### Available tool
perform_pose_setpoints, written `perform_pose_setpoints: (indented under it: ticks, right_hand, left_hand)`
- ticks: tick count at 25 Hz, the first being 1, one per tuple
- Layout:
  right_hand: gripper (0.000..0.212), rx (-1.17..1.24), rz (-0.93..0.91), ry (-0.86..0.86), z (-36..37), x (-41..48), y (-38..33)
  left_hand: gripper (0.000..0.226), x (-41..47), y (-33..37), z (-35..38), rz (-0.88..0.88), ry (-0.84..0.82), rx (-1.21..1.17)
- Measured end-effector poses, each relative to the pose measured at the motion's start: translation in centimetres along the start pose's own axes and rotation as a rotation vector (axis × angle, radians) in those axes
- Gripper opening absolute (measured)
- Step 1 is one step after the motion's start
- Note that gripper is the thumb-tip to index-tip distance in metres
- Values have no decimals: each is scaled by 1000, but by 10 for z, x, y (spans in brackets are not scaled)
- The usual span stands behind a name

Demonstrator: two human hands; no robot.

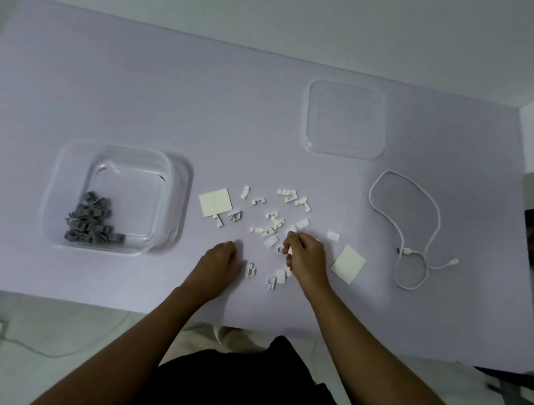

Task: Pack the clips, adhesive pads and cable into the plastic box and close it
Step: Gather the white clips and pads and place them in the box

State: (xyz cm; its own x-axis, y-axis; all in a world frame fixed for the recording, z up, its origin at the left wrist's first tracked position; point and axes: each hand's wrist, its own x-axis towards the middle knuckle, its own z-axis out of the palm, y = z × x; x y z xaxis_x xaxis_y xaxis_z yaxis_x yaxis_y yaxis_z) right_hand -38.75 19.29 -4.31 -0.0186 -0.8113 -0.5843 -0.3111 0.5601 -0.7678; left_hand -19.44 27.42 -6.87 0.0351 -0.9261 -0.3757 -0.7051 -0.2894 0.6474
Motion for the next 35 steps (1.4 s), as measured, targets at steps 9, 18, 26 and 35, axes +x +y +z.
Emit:
perform_pose_setpoints:
  ticks: [9,18,26,35]
  right_hand:
    - [33,-690,-424,-110,20,28,-1]
    - [7,437,194,-319,4,17,-16]
    - [25,556,190,-223,-19,5,-26]
    - [31,-803,-388,-172,6,27,3]
  left_hand:
    - [41,2,20,17,21,-144,138]
    - [22,17,15,-35,-607,-23,-1274]
    - [32,64,24,-52,-425,212,-523]
    - [29,82,13,-39,-122,74,268]
